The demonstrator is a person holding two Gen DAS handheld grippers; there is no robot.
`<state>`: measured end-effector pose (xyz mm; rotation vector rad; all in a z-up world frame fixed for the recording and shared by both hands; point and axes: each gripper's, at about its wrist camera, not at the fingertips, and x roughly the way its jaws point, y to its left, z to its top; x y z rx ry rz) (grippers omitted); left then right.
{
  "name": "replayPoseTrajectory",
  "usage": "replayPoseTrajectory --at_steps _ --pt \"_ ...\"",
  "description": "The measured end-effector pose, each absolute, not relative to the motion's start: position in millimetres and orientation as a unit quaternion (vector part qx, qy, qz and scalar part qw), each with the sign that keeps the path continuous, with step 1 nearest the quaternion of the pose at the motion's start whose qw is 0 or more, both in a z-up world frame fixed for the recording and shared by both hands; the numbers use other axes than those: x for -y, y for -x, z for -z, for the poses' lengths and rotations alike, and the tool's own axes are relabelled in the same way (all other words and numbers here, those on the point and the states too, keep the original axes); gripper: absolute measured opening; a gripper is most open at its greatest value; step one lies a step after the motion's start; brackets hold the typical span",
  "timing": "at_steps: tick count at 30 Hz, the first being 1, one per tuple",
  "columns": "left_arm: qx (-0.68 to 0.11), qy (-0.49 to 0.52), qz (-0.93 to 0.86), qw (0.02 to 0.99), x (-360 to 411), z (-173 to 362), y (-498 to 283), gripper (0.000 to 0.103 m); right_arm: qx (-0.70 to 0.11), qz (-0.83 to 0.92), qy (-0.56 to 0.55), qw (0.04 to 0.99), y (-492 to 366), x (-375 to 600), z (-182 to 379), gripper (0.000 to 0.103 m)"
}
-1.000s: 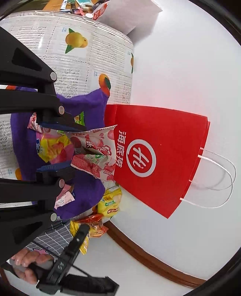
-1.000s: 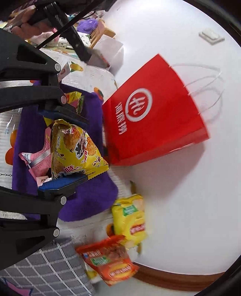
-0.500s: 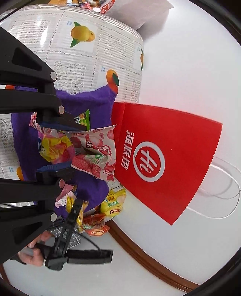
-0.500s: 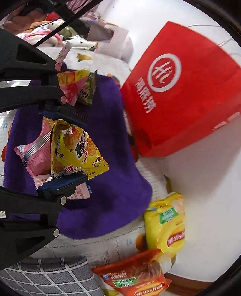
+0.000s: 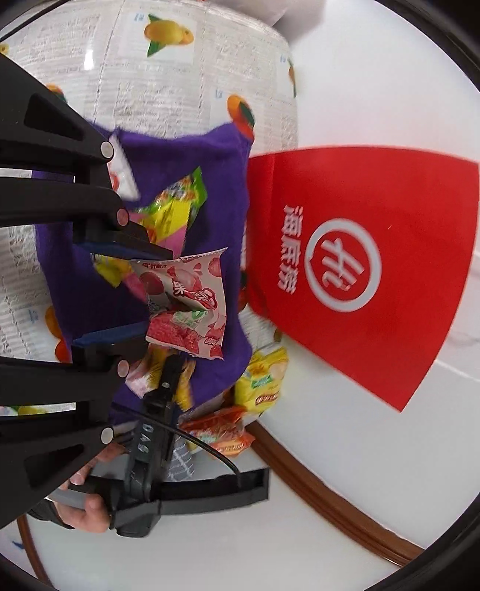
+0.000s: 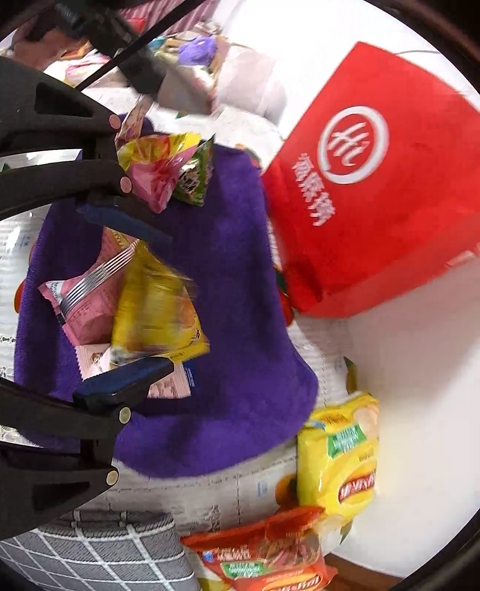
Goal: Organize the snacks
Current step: 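Lower both packets onto the towel and open both tools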
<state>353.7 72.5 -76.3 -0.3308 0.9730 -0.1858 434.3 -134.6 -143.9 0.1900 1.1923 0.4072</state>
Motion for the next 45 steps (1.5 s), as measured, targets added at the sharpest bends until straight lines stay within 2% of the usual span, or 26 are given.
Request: replayPoseTrajectory --at_steps 15,31,38,45 --pt "-0.513 0.153 0.106 0.838 -50 106 -365 0.032 -0.494 -0.173 -0.108 0.845 -417 176 91 0.069" --pt "-0.545 0.122 0.097 0.824 -21 138 -376 0.035 -0.485 -0.154 -0.099 0.855 -414 175 85 0.069" --pt "-0.535 0.107 0.09 0.833 -23 128 -375 0.059 -0.48 -0.166 -0.086 0.857 -409 168 81 0.069" --pt "-0.511 0.11 0.091 0.848 -32 106 -367 0.061 -0.439 -0.193 -0.081 0.874 -388 161 60 0.069"
